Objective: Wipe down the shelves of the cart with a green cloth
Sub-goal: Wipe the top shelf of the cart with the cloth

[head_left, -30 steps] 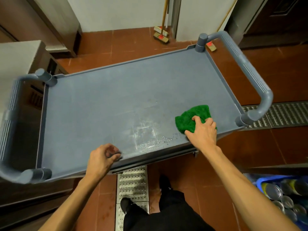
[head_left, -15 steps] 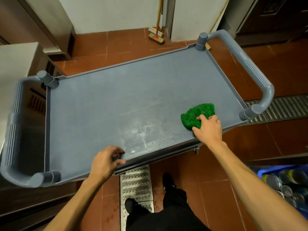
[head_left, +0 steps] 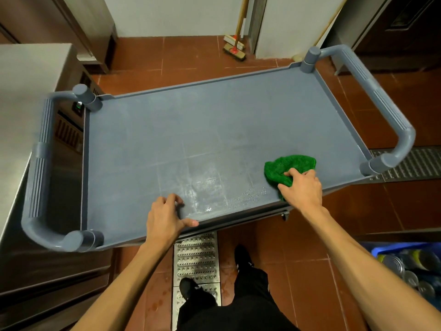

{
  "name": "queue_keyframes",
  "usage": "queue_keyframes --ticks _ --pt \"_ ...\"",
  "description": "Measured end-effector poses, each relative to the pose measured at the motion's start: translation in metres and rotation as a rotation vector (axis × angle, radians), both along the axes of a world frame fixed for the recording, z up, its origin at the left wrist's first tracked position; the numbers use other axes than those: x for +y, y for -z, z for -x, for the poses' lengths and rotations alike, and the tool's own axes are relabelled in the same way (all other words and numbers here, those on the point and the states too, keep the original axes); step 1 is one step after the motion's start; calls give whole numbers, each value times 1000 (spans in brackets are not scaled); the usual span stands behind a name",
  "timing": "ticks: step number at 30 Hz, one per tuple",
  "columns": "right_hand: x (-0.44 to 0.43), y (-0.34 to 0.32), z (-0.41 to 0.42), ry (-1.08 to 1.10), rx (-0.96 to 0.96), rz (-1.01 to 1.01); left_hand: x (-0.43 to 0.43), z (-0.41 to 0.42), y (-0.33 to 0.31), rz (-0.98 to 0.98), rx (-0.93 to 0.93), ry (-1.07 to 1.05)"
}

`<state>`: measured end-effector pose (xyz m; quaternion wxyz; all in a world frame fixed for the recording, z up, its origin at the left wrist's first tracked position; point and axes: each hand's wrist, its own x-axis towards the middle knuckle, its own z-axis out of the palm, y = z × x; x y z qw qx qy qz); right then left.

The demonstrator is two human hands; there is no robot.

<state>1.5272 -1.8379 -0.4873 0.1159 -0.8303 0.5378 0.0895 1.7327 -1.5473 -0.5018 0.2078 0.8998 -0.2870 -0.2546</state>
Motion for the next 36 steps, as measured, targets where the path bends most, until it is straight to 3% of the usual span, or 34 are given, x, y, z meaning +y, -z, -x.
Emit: queue_keyframes --ticks 18,25,36 --pt "118 -5 -74 -134 -99 -91 -1 3 -4 -41 -70 10" --pt "160 -12 -102 -198 -143 -219 7 3 1 -31 -296 18" --pt "168 -19 -122 -312 -228 -441 13 0 8 -25 -244 72"
